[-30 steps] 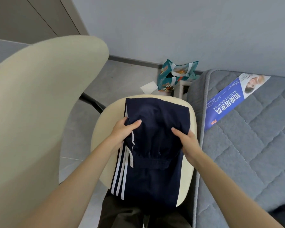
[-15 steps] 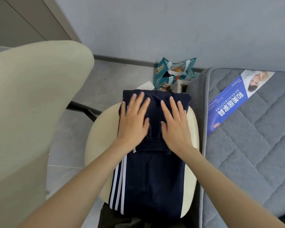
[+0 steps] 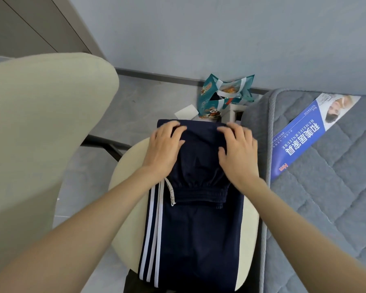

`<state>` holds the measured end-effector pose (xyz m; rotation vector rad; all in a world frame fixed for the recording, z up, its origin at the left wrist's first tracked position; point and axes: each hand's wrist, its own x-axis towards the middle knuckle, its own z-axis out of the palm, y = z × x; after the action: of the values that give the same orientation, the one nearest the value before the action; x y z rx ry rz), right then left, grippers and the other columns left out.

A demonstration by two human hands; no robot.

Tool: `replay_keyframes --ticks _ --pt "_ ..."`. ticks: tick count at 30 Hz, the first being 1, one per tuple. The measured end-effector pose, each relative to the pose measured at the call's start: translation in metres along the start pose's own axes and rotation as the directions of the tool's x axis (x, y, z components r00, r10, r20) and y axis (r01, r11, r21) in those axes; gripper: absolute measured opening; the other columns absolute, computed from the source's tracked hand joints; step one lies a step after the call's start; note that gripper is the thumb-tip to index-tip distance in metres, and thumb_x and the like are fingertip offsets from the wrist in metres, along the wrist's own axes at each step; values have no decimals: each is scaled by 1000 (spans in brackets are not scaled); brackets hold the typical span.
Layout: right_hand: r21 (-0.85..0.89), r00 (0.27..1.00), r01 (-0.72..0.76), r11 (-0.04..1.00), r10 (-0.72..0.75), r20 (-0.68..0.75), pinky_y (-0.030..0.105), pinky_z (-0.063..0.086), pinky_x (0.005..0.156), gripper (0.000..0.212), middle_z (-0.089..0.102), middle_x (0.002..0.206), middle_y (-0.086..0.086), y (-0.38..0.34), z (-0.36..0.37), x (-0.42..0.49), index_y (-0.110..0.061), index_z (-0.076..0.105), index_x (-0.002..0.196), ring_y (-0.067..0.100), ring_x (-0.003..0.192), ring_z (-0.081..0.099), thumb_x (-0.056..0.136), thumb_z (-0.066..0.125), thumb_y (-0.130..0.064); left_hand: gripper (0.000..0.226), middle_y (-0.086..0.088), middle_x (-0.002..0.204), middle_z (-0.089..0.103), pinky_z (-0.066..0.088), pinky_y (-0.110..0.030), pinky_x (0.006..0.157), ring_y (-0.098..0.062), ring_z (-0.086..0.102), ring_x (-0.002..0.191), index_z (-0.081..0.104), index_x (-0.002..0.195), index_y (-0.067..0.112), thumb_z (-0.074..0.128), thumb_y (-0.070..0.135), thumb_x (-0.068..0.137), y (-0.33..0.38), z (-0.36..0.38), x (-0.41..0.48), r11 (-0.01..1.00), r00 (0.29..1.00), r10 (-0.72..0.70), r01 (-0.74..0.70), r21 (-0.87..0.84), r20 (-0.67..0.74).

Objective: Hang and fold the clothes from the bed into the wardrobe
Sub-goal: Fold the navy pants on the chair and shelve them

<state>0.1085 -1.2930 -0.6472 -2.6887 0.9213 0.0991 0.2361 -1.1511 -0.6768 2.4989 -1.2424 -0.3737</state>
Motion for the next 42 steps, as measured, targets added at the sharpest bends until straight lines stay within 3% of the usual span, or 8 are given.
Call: replay_keyframes --ticks 4,8,13,16,21,27,33,42 --pt "-128 945 -45 991 84 317 49 15 114 78 30 155 0 5 -5 43 -24 25 149 33 142 19 83 66 -16 83 -7 156 20 7 -46 116 -27 10 146 11 152 16 62 34 90 -12 -7 39 992 906 -61 7 129 419" --pt "-195 907 -8 981 89 411 50 4 120 65 53 132 10 10 3 52 -14 43 137 32 131 39 81 73 -26 97 -6 145 36 3 -54 117 -26 30 137 15 151 16 76 36 78 -12 -12 61 978 819 -157 52 201 552" --pt "-274 903 146 951 -15 428 41 31 107 28 62 112 6 5 -8 42 -17 64 114 29 112 52 87 65 -22 60 -4 126 53 29 -31 104 -23 42 120 55 125 17 78 39 74 -1 -22 66 918 843 -73 -152 367 533" --pt "-228 912 105 968 -3 410 37 40 73 25 55 115 7 4 -31 39 -16 62 115 30 110 50 91 60 -20 46 -6 122 48 36 -31 93 -26 43 115 58 117 12 72 37 81 0 -38 62 917 861 -58 -153 367 505" --pt "-251 965 109 962 -42 257 36 40 71 21 46 128 7 -2 -74 53 -13 59 113 32 106 50 92 57 -12 27 -7 109 61 38 -33 70 -28 58 100 52 109 14 63 23 87 17 -85 81 944 905 -68 -78 321 420" --pt "-241 994 79 967 -95 -56 36 29 69 27 58 109 14 0 -114 70 -6 55 106 35 97 48 82 50 6 33 -5 106 55 28 -31 73 -27 52 98 50 108 12 59 -3 79 46 -125 102 934 993 84 -109 339 88" --pt "-264 977 133 955 -171 -130 38 32 72 36 54 101 11 4 -103 27 -8 54 101 33 87 47 70 53 11 30 -5 75 56 35 -31 60 -26 54 67 60 82 9 58 -12 60 53 -111 43 863 917 355 -245 442 -183" --pt "-231 958 273 934 -285 -20 36 40 57 46 54 82 8 10 -30 -89 -9 60 91 28 64 50 52 65 15 43 -2 71 51 42 -29 56 -20 49 62 62 81 14 30 -12 73 41 -40 -79 840 955 284 -205 502 -87"
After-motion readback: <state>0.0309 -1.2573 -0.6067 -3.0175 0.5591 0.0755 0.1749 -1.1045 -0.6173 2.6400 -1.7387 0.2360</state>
